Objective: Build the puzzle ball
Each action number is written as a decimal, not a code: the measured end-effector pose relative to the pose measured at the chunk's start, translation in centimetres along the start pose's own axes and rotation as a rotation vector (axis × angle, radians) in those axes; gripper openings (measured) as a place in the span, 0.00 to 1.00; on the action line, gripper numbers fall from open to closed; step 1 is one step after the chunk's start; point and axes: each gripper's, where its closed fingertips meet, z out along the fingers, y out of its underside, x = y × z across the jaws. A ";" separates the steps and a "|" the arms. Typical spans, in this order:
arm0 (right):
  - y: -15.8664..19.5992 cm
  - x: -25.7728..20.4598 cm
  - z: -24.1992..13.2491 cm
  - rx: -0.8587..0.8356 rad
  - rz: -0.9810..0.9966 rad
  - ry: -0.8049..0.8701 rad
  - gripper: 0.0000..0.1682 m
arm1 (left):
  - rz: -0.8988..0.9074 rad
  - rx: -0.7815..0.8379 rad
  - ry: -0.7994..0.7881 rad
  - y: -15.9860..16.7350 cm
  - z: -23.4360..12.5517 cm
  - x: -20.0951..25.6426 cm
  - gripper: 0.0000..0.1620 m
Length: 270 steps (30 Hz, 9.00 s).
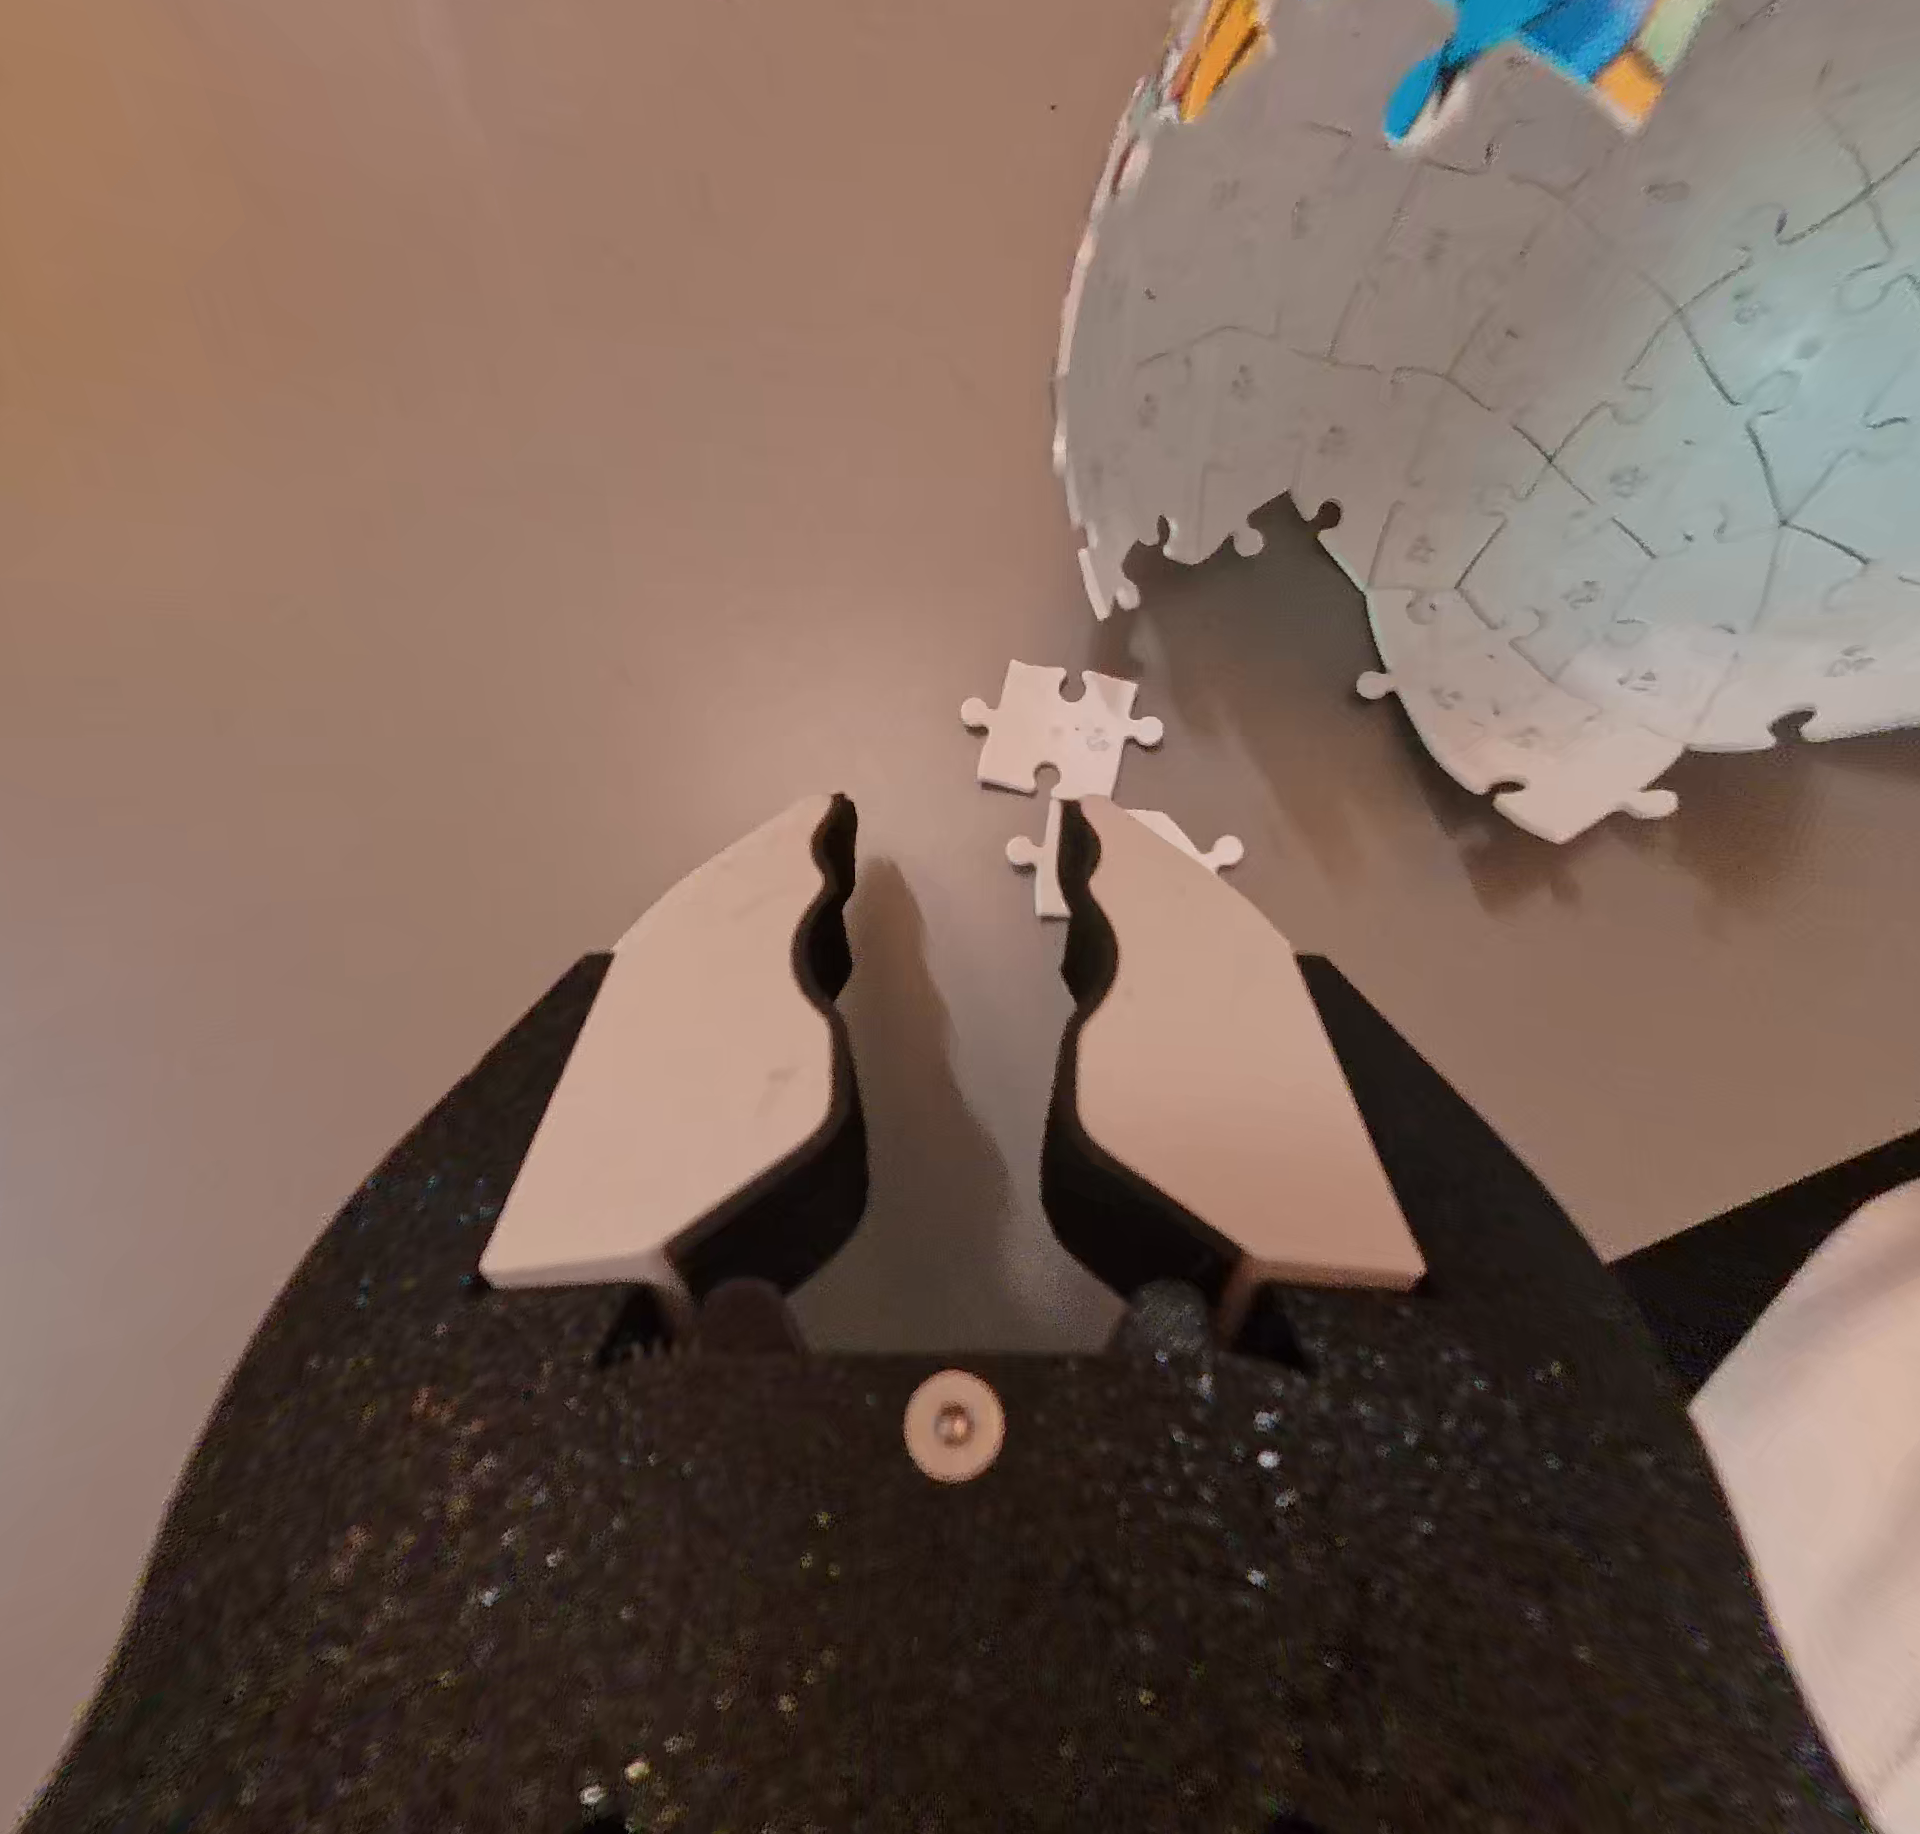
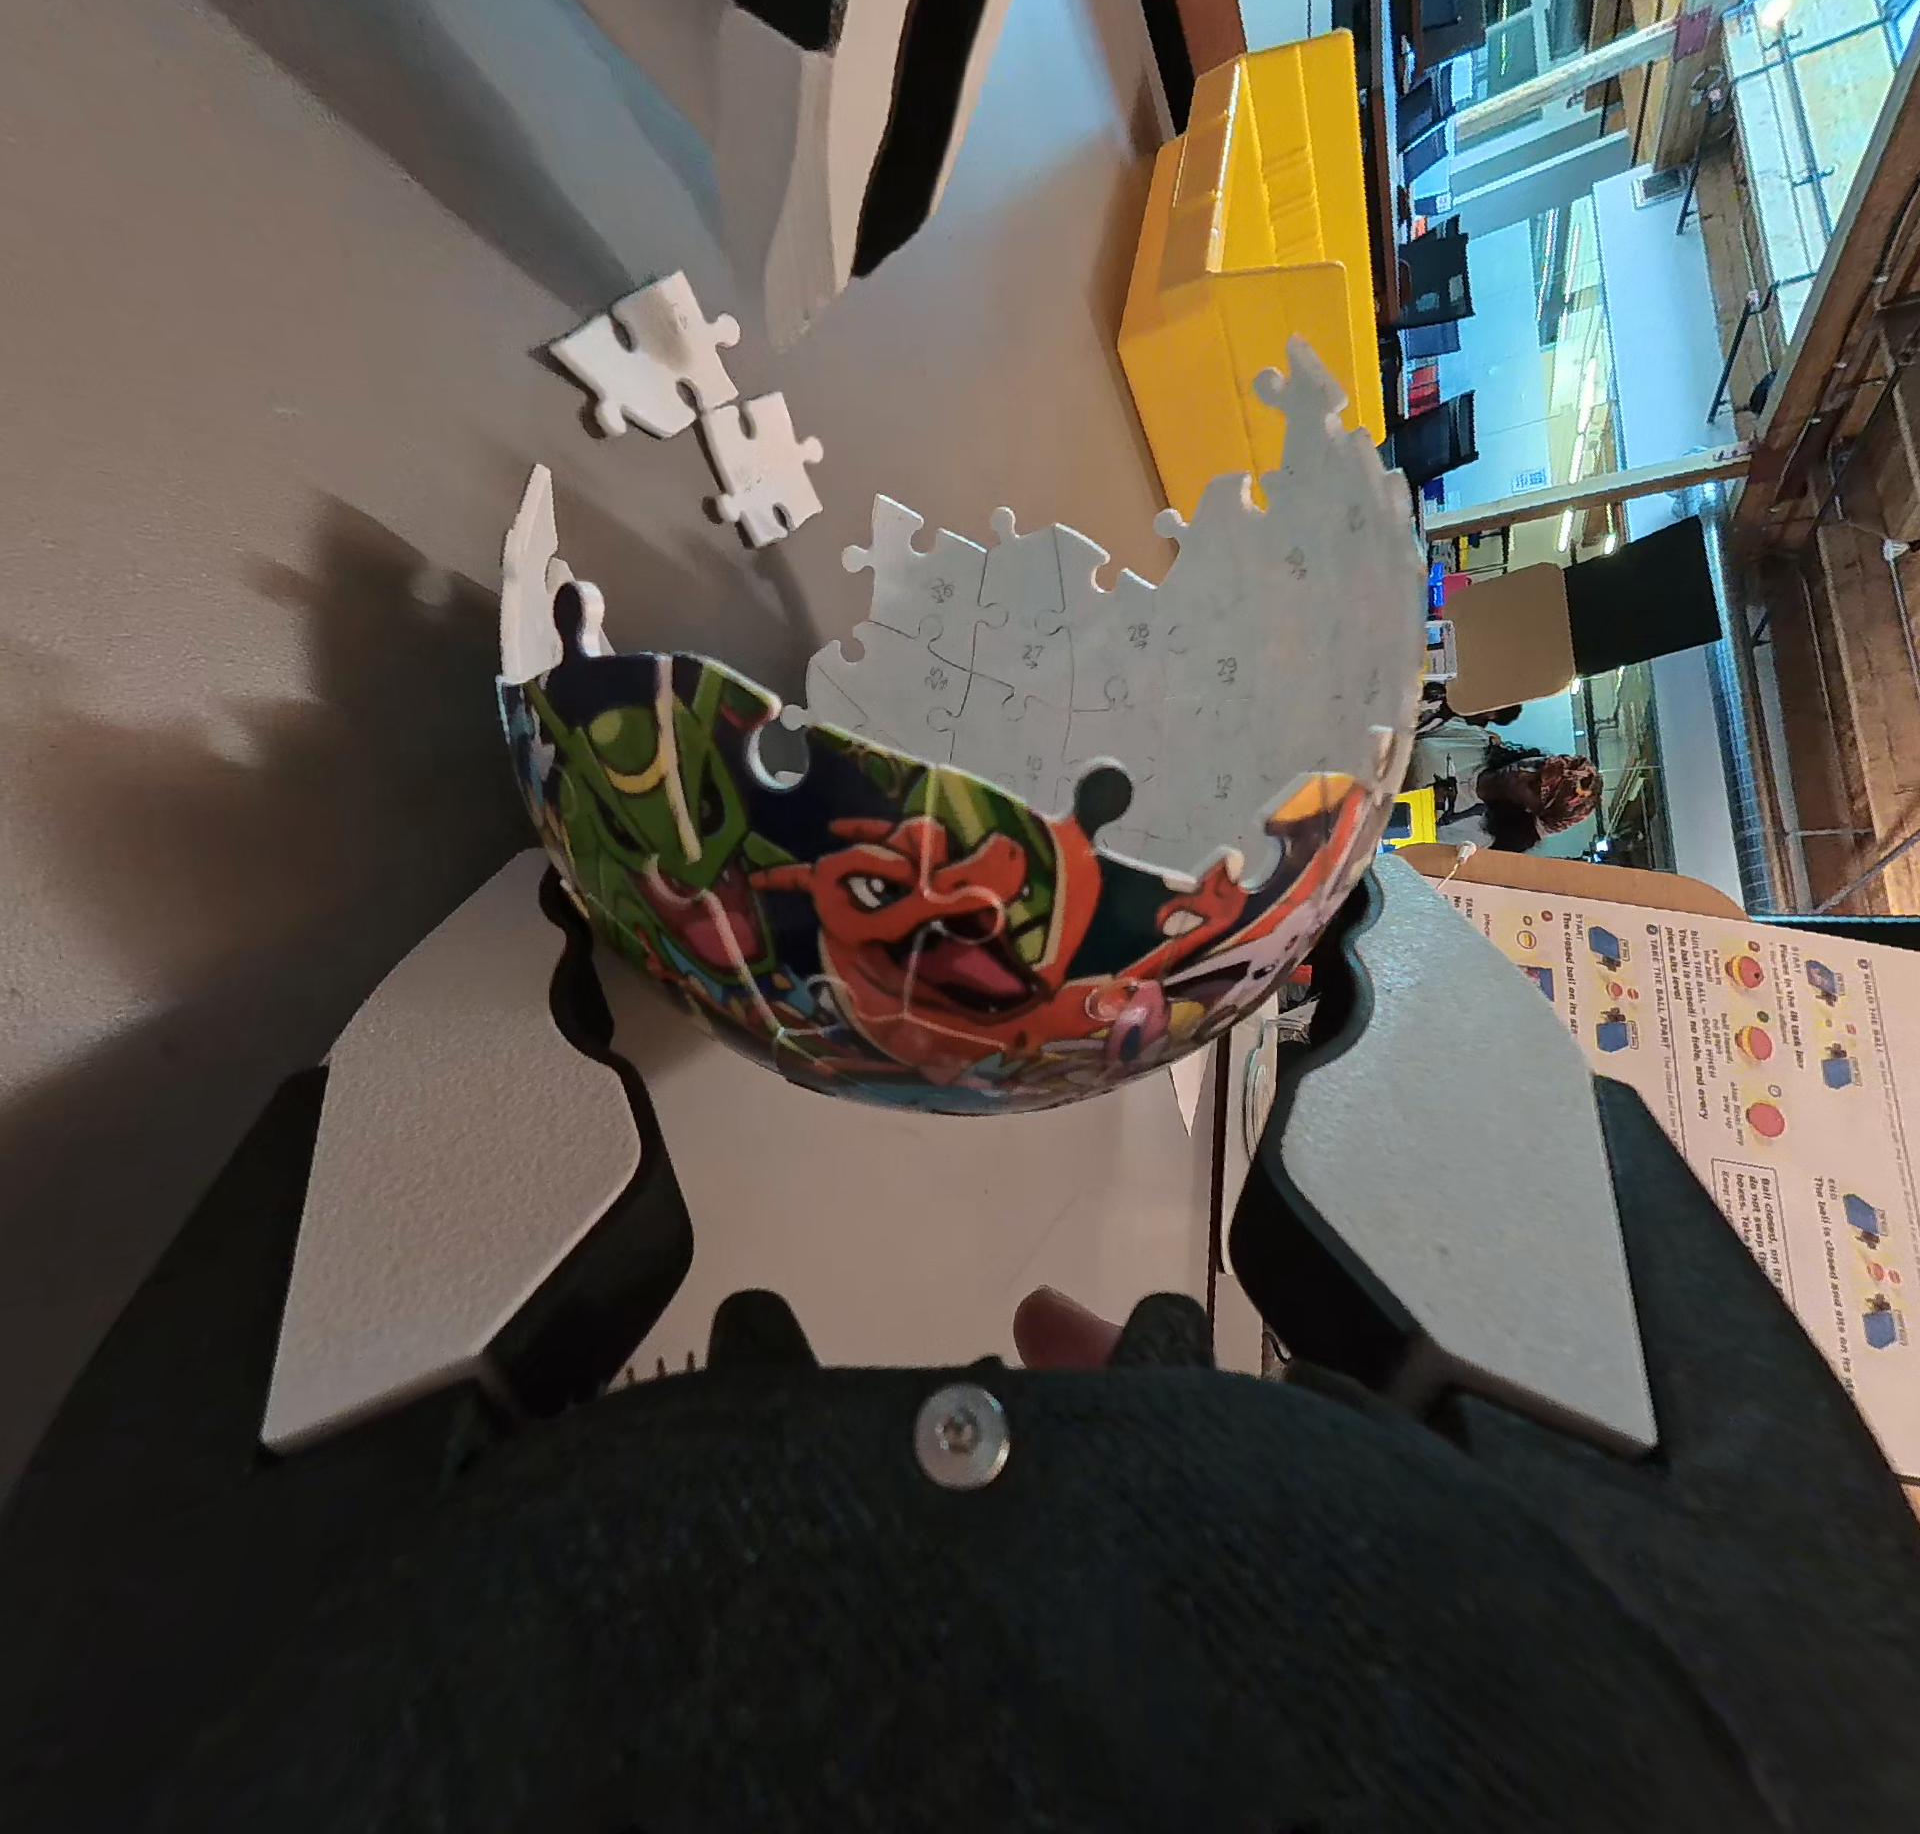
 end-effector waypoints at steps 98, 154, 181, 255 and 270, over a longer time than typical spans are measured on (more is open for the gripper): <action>0.2 0.1 0.0 -0.026 -0.034 0.004 0.78 | -0.078 -0.036 0.022 -0.3 2.5 1.2 0.17; 0.3 0.1 0.0 -0.023 -0.030 0.004 0.78 | 0.001 -0.022 0.045 -0.9 2.3 1.0 0.21; 0.3 0.2 0.2 -0.080 -0.038 0.008 0.78 | -0.027 0.045 0.114 -2.1 1.8 6.3 0.16; 1.0 0.3 0.6 -0.158 0.021 0.011 0.77 | -0.039 -0.038 -0.098 -0.1 2.1 0.1 0.54; 1.0 0.4 0.7 -0.160 0.015 0.010 0.77 | -0.022 -0.019 -0.091 -0.9 2.7 0.5 0.54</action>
